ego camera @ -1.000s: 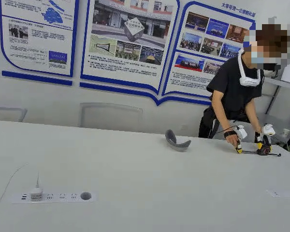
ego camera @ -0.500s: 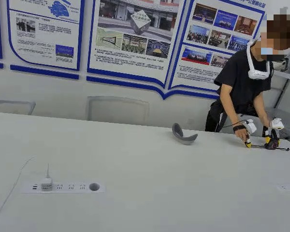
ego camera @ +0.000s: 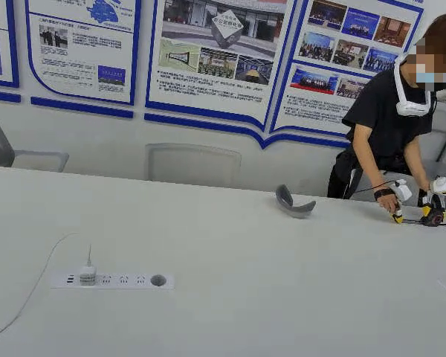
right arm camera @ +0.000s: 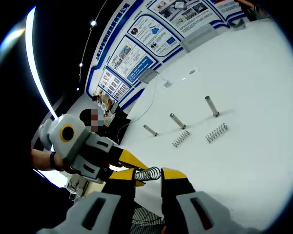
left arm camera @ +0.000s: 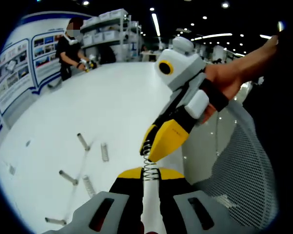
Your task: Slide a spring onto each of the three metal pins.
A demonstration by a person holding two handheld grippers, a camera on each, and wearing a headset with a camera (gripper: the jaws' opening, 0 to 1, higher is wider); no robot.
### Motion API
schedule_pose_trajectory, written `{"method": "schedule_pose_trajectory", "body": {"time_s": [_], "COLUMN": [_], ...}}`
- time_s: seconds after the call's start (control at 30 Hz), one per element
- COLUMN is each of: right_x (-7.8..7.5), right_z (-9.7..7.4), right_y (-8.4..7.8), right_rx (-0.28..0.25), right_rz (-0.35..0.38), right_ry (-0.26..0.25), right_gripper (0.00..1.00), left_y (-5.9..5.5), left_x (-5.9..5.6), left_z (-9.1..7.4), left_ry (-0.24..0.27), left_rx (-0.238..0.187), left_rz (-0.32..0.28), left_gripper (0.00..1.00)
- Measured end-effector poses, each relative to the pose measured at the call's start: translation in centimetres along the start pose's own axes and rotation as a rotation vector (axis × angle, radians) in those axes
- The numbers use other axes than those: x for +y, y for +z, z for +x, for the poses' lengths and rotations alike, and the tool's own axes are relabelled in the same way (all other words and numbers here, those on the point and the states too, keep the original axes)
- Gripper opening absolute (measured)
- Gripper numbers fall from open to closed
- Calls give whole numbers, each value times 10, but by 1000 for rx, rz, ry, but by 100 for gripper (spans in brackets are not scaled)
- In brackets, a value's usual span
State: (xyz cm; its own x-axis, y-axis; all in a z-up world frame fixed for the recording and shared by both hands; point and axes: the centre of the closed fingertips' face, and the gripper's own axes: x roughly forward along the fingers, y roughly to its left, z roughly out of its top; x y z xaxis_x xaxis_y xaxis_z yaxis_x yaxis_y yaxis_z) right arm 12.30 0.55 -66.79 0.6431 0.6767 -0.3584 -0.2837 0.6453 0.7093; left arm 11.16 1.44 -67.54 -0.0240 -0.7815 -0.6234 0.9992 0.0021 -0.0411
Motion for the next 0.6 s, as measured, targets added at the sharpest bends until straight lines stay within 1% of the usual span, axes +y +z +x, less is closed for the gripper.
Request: {"method": "schedule_pose_trajectory", "body": {"time_s": [0.07,0.23,0.47,0.53,0.6], "right_x": [1,-2,4,6,8], "right_z": [-1,0,0,-1,-2], "right_y": [1,2,5,7,11], "right_rx": [-3,-6,-9,-9,-5], "right_rz": [5,31,40,41,18], "right_ry": [2,-7,5,4,1], "right_gripper": [17,15,14,13,13], "left_y": [0,0,0,0,4], "left_x": [0,1,2,2,3], "left_z": [0,-1,-2,-3,-5], "left_ry": [-1,4,3,-5,-9], "left_rx": [0,1,-3,-10,-26], "left_rz": [1,1,-5,-23,-38], "left_gripper": [10,10,10,10,10]}}
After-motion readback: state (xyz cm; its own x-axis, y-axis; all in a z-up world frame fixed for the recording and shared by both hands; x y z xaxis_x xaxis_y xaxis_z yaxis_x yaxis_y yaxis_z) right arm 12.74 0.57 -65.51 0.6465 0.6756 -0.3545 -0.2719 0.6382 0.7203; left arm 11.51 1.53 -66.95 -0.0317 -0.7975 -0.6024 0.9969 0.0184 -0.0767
